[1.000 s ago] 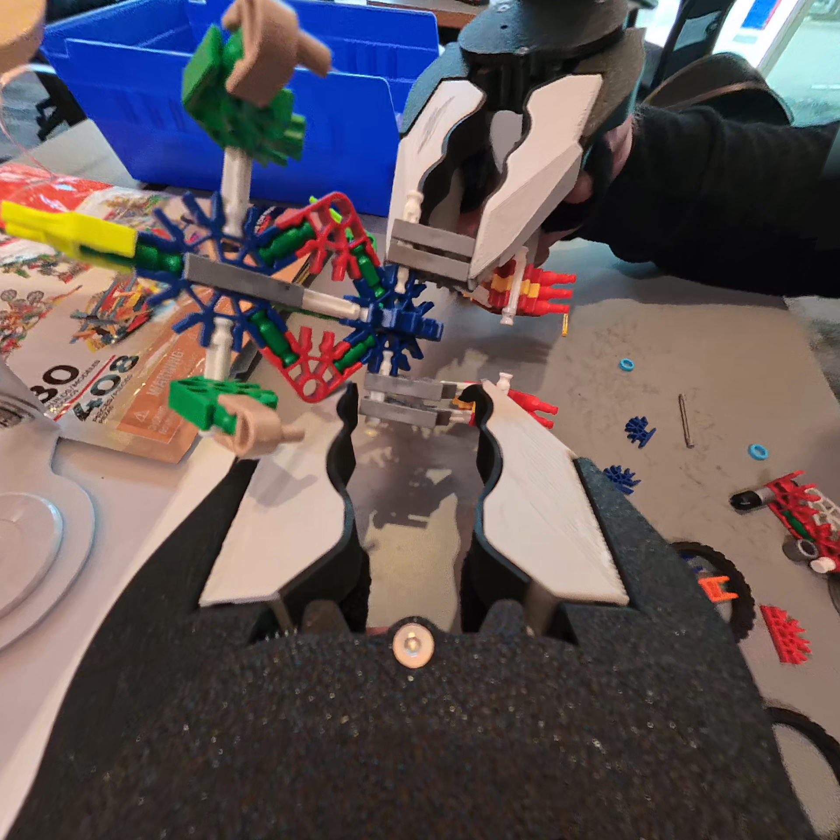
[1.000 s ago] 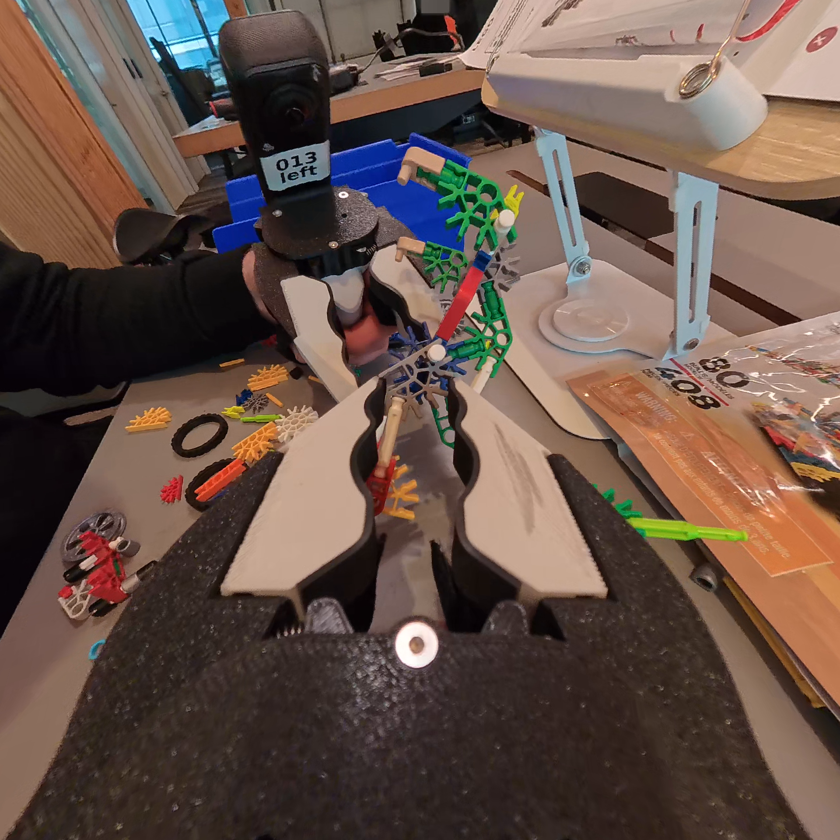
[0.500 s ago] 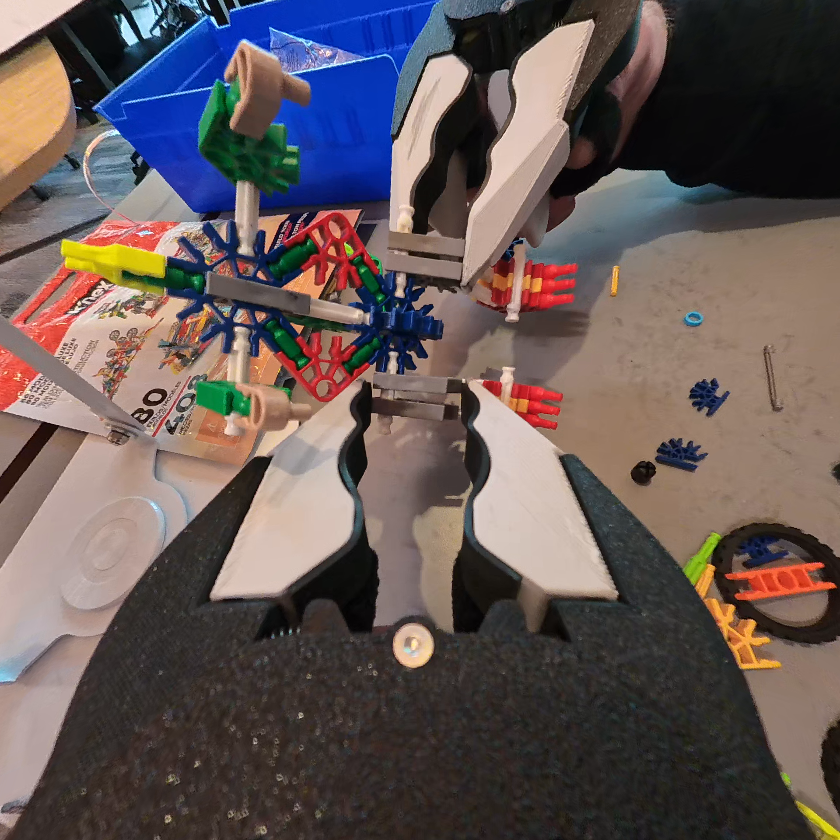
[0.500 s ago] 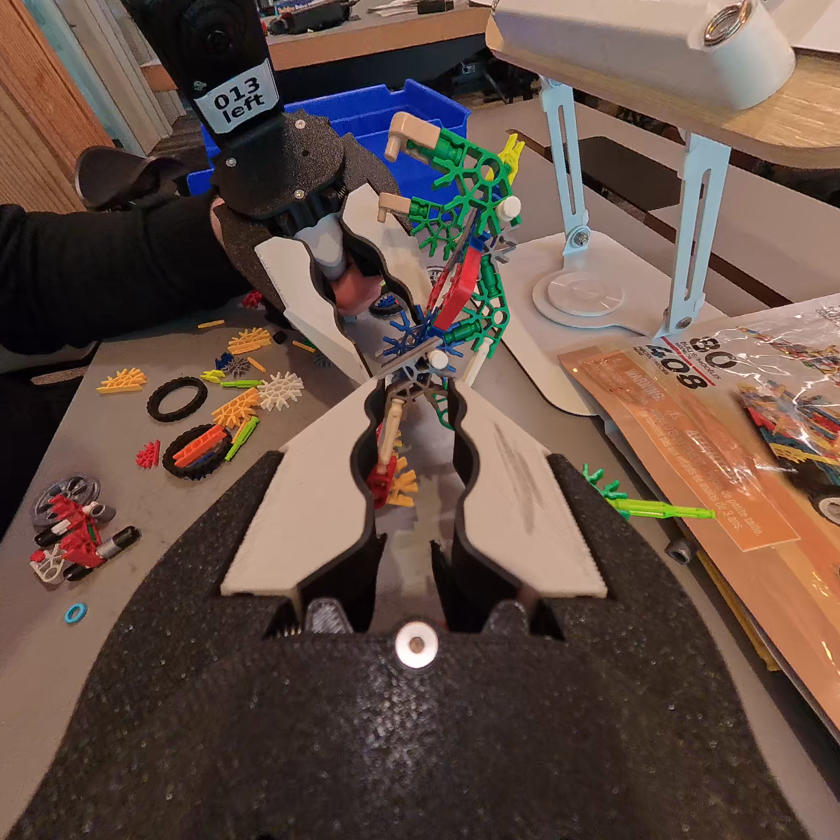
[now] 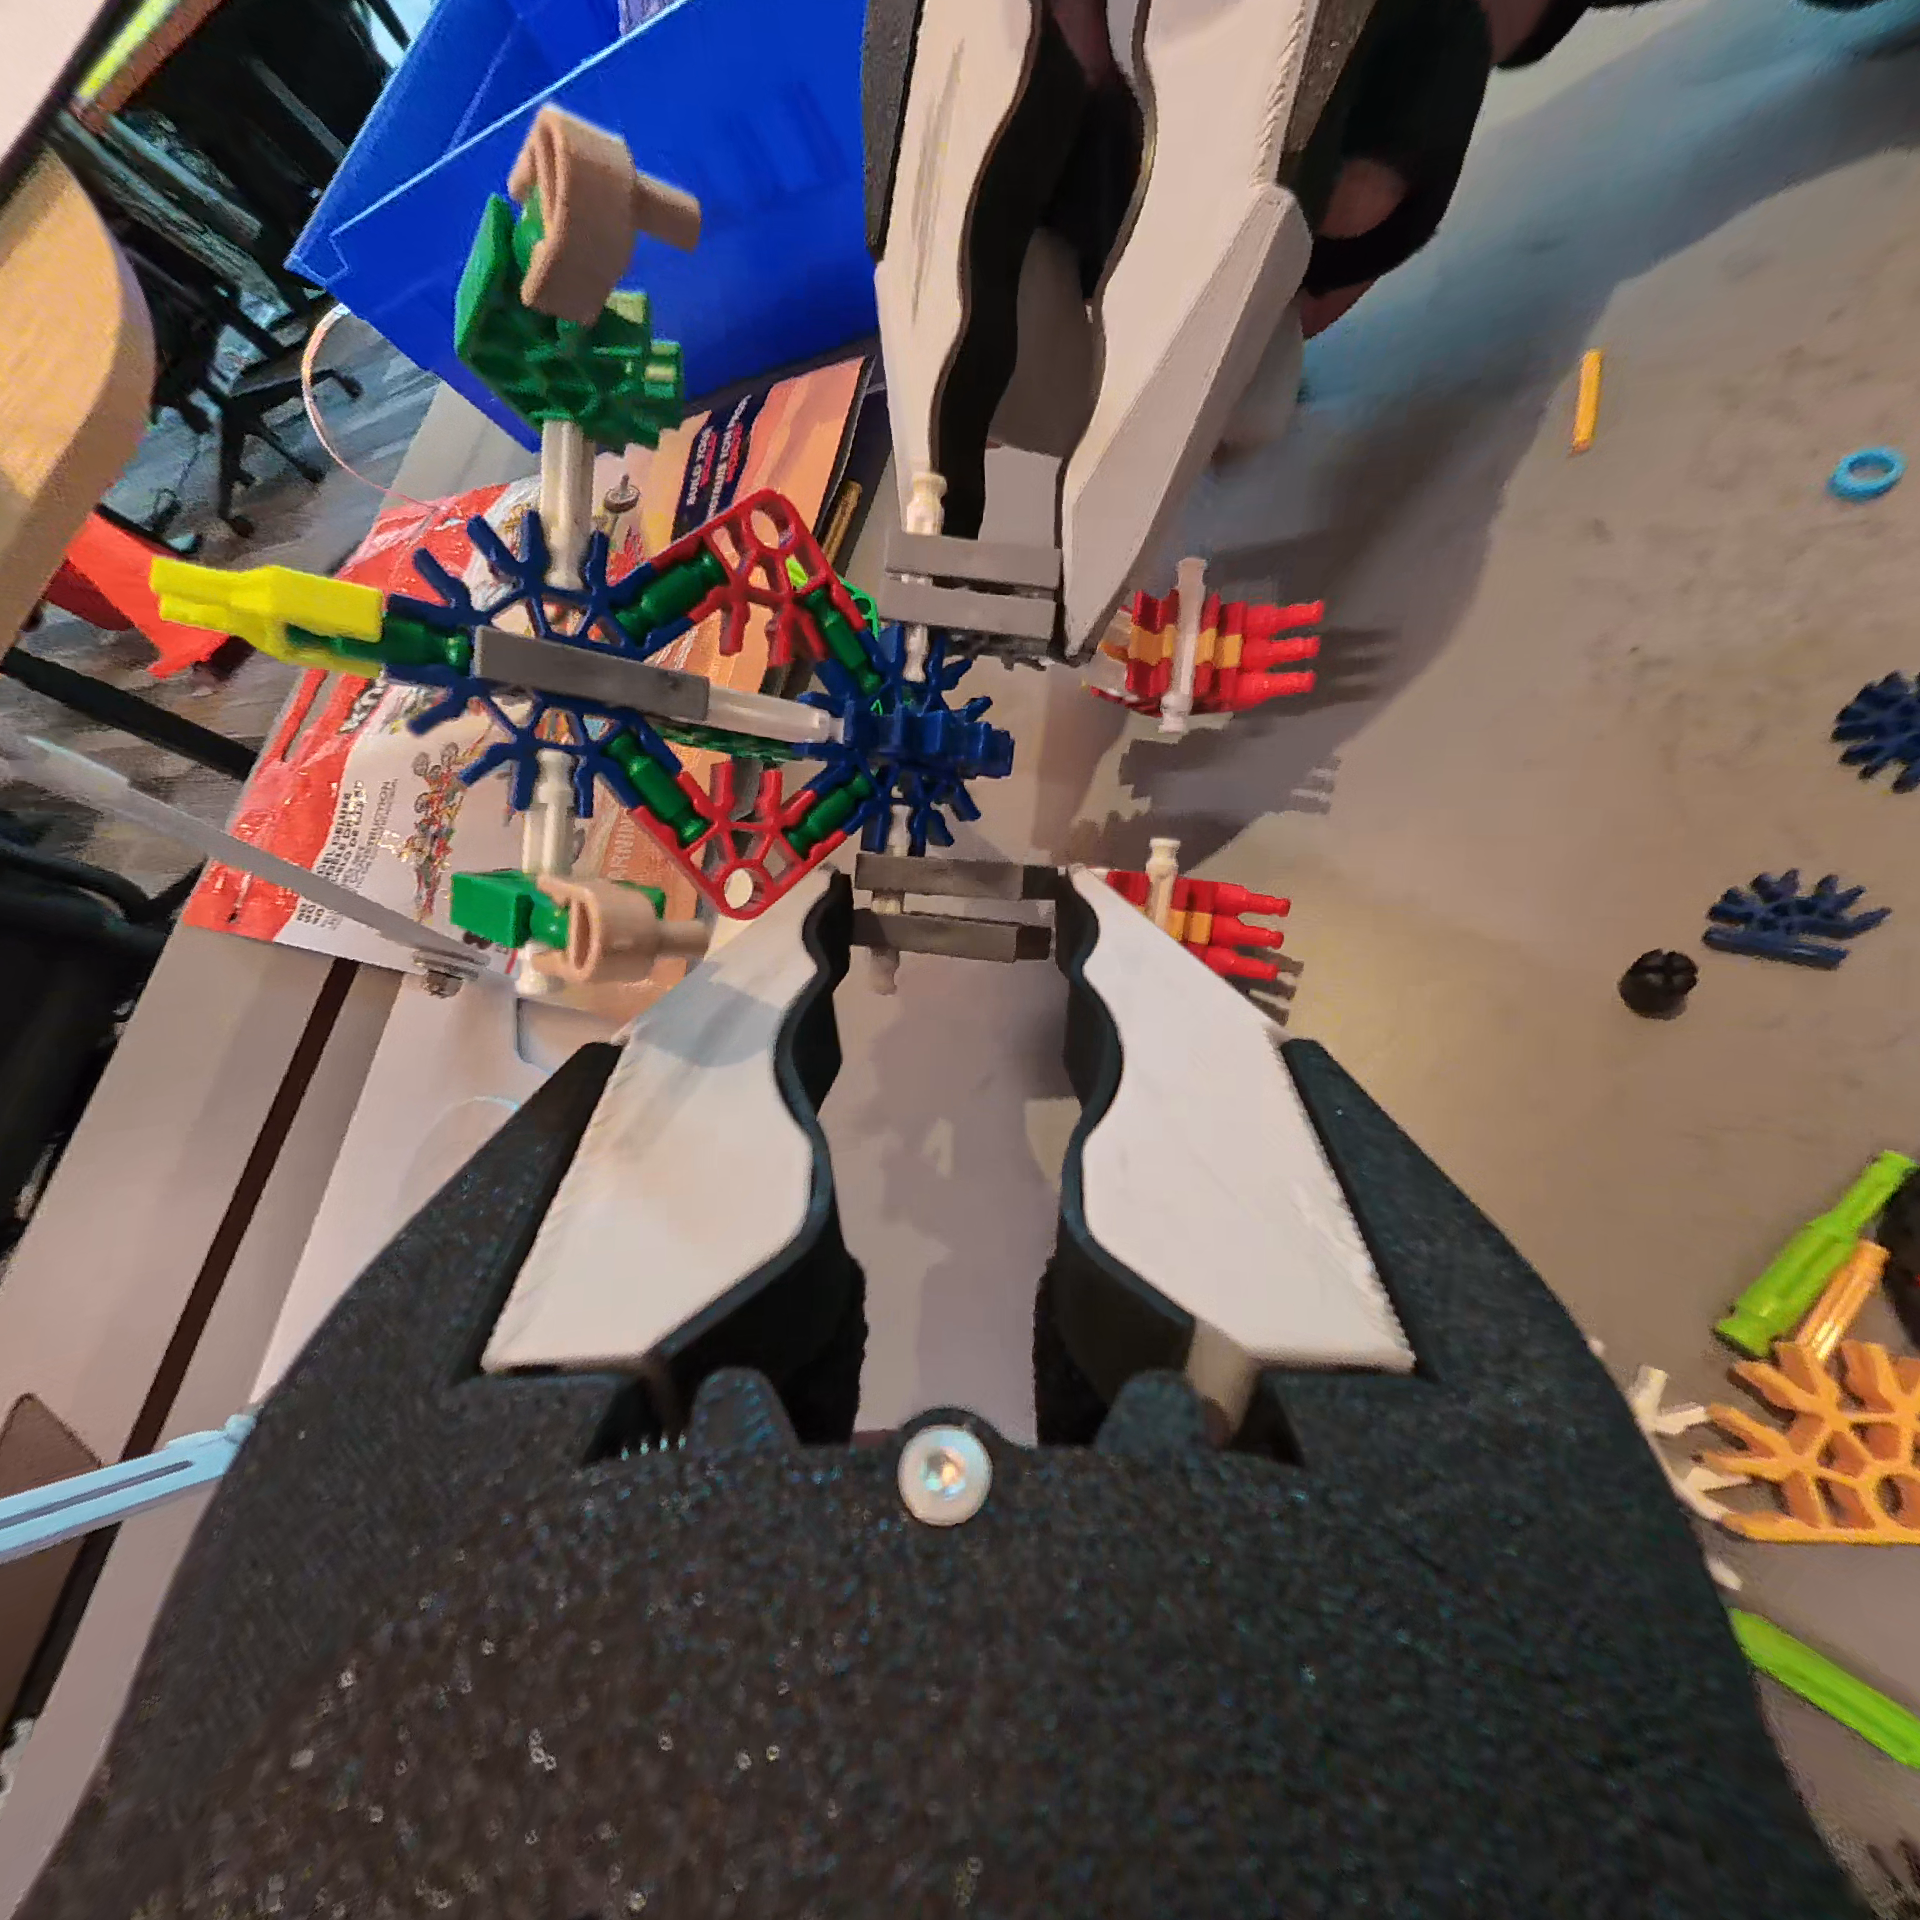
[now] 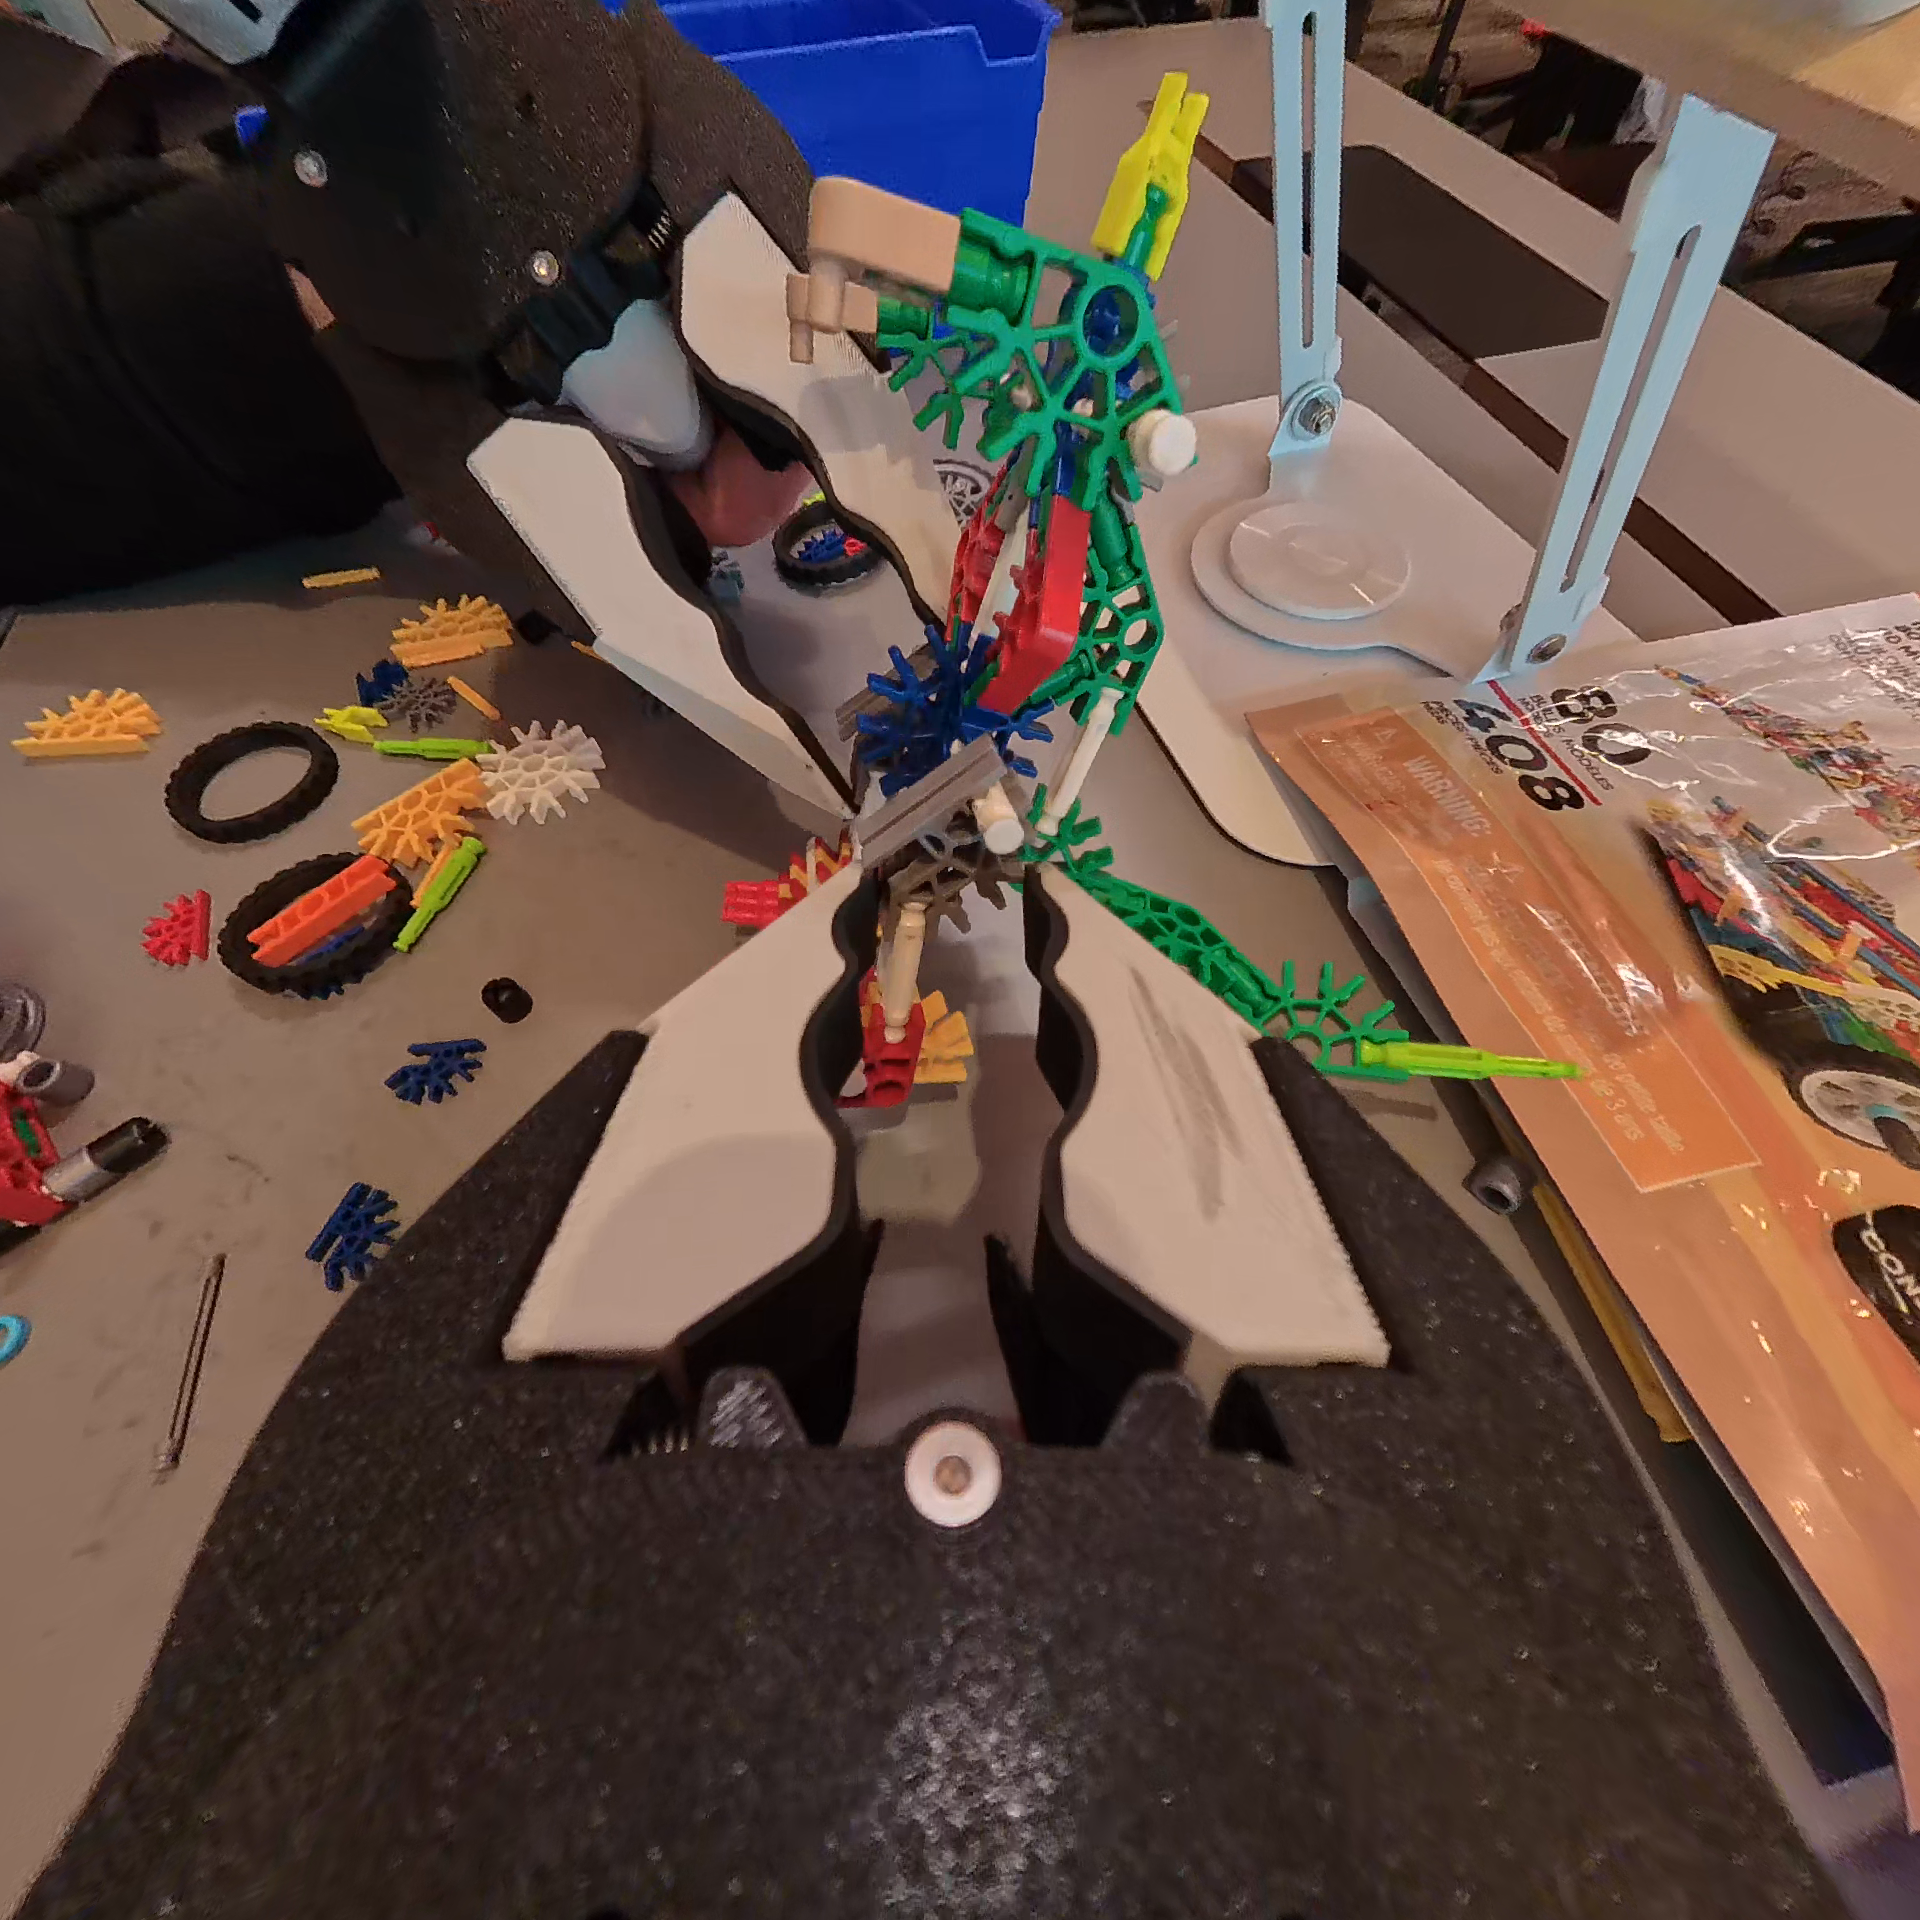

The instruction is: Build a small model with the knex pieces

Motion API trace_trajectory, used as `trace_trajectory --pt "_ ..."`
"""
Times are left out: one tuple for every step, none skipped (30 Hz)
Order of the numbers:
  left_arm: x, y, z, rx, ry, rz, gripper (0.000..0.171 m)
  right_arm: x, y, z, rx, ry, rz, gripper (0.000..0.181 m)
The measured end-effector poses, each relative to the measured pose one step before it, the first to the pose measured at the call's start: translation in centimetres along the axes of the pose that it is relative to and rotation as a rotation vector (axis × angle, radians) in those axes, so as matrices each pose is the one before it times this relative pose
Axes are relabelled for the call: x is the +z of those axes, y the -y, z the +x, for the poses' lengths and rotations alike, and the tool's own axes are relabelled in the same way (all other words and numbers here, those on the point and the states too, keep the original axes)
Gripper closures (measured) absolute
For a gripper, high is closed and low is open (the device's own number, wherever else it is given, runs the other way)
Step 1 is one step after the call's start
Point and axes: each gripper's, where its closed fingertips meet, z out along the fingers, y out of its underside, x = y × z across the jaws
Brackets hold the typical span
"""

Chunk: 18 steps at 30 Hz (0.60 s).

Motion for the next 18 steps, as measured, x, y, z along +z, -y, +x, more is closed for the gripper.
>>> trace_trajectory --pt "-0.014 -0.060 -0.043 0.0140 0.0081 -0.00779 0.135 0.047 -0.128 0.001 -0.0055 -0.0027 -0.0079 0.154" --pt "-0.005 -0.055 -0.032 0.0146 0.0073 -0.00712 0.135 0.048 -0.143 0.014 -0.0058 -0.0035 -0.0084 0.154" --pt "0.016 -0.042 -0.031 0.0127 0.0077 -0.00571 0.135 0.035 -0.123 0.054 -0.0032 -0.0041 -0.0061 0.154" --pt "-0.014 0.025 -0.061 0.0099 0.0082 -0.00223 0.135 0.013 -0.119 0.069 0.0002 -0.0029 -0.0057 0.154" --pt "-0.014 0.017 -0.023 0.0125 0.0068 -0.00296 0.135 -0.003 -0.113 0.084 0.0008 -0.0027 -0.0064 0.154" --pt "-0.004 0.028 -0.024 0.0140 0.0083 -0.00392 0.135 0.007 -0.150 0.097 -0.0015 -0.0040 -0.0073 0.156" --pt "-0.022 0.064 -0.049 0.0181 0.0115 -0.00319 0.135 0.020 -0.216 0.113 -0.0037 -0.0060 -0.0101 0.157" --pt "-0.006 0.055 -0.031 0.0238 0.0129 -0.00514 0.135 0.064 -0.280 0.139 -0.0038 -0.0066 -0.0133 0.157" --pt "-0.015 0.102 0.038 0.0207 0.0081 -0.00358 0.135 0.076 -0.299 0.094 -0.0049 -0.0054 -0.0150 0.157" --pt "0.011 0.172 0.134 0.0129 0.0010 0.00001 0.135 0.064 -0.252 0.058 -0.0075 -0.0045 -0.0134 0.156" --pt "0.039 0.132 0.091 0.0060 0.0021 0.00003 0.135 0.035 -0.144 0.003 -0.0068 -0.0029 -0.0090 0.156" --pt "0.009 0.094 0.051 0.0028 0.0008 0.00336 0.135 0.015 -0.092 -0.018 -0.0025 0.0002 -0.0059 0.156" --pt "-0.019 0.063 0.041 -0.0026 -0.0029 0.00586 0.135 -0.004 -0.048 -0.053 0.0004 0.0027 -0.0036 0.156" --pt "-0.015 0.017 0.017 -0.0074 -0.0050 0.00351 0.135 -0.020 -0.035 -0.037 -0.0007 0.0020 -0.0024 0.156" --pt "-0.016 -0.028 -0.006 -0.0040 -0.0021 0.00130 0.135 -0.022 -0.025 -0.033 -0.0030 0.0007 -0.0027 0.156" --pt "-0.010 0.020 0.039 0.0022 -0.0011 0.00299 0.135 -0.007 -0.036 -0.045 -0.0033 0.0009 -0.0037 0.156" --pt "-0.010 0.045 0.055 0.0018 -0.0027 0.00316 0.135 -0.025 -0.036 -0.036 -0.0015 0.0019 -0.0022 0.156" --pt "-0.020 0.054 0.041 0.0006 -0.0024 0.00142 0.135 -0.025 -0.029 -0.045 0.0011 0.0034 -0.0013 0.156"
